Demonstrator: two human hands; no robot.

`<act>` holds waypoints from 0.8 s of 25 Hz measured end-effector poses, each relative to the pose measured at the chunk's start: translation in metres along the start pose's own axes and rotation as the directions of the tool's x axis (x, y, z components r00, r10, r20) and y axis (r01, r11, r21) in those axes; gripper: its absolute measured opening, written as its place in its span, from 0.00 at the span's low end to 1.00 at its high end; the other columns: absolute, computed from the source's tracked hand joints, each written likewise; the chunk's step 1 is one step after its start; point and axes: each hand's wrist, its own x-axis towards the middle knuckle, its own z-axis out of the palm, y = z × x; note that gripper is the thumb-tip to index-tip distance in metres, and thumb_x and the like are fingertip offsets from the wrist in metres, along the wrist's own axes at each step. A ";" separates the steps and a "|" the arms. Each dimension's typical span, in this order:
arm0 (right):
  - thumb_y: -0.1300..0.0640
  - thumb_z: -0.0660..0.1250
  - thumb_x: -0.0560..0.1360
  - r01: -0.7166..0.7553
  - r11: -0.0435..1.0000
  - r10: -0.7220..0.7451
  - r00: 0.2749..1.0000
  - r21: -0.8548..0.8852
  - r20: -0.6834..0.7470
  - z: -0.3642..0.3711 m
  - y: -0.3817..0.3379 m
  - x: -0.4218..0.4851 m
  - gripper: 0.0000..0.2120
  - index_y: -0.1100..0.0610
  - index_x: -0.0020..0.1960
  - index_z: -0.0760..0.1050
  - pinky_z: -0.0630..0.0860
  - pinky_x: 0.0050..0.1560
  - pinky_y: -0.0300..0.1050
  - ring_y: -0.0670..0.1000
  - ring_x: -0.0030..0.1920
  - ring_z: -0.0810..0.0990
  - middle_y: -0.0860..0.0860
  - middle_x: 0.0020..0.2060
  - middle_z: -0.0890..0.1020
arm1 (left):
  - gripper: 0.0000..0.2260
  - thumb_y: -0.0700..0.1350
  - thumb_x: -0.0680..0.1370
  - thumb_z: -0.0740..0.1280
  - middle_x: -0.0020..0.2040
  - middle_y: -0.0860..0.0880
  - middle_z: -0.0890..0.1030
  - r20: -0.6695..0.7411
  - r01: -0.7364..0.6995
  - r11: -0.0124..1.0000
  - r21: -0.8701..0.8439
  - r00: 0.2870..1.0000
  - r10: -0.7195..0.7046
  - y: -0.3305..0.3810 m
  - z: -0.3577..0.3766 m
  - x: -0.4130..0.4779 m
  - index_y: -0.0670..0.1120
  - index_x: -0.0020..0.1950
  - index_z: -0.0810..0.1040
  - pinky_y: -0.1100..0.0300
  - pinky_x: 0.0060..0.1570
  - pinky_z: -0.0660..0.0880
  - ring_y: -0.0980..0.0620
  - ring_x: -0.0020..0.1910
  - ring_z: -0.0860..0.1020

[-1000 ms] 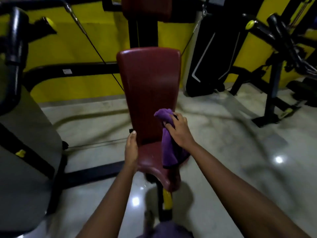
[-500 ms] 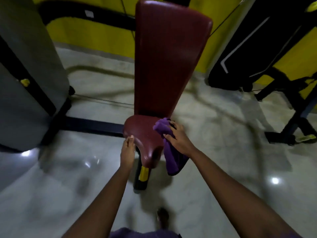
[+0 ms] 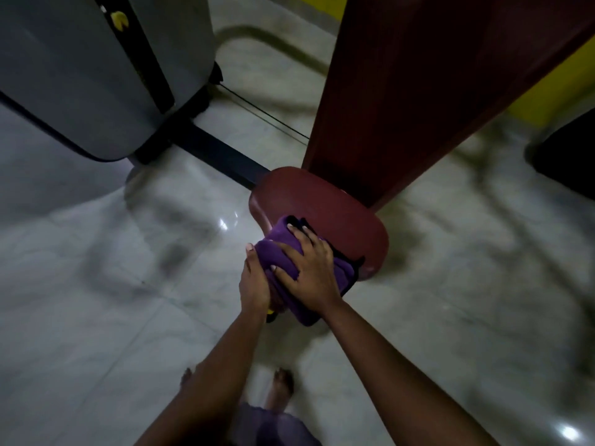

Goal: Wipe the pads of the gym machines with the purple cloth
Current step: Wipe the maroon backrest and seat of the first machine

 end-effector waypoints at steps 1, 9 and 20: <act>0.39 0.54 0.74 0.007 1.000 -0.007 1.000 0.016 0.001 -0.001 0.010 0.009 0.25 0.46 0.67 0.70 0.58 0.68 0.58 0.56 0.71 0.63 0.52 0.71 0.66 | 0.31 0.67 0.77 0.45 0.65 0.43 0.76 -0.006 -0.016 0.999 0.038 1.000 0.017 0.003 0.005 0.005 0.49 0.68 0.72 0.45 0.67 0.67 0.43 0.63 0.74; 0.34 0.45 0.71 0.044 0.991 -0.030 0.993 -0.130 0.111 -0.014 0.092 0.107 0.30 0.40 0.71 0.63 0.57 0.66 0.55 0.56 0.70 0.62 0.51 0.73 0.63 | 0.36 0.67 0.74 0.39 0.61 0.39 0.78 -0.106 -0.089 0.837 0.540 0.979 0.173 0.020 0.029 0.007 0.49 0.66 0.73 0.47 0.62 0.67 0.38 0.61 0.74; 0.33 0.46 0.69 0.268 0.961 -0.249 0.942 -0.060 0.227 0.003 0.070 0.162 0.31 0.37 0.70 0.63 0.58 0.65 0.53 0.54 0.70 0.60 0.47 0.73 0.61 | 0.28 0.64 0.78 0.45 0.60 0.41 0.78 -0.088 -0.163 0.784 0.599 0.960 0.266 0.017 0.028 0.015 0.52 0.67 0.72 0.50 0.58 0.69 0.39 0.60 0.75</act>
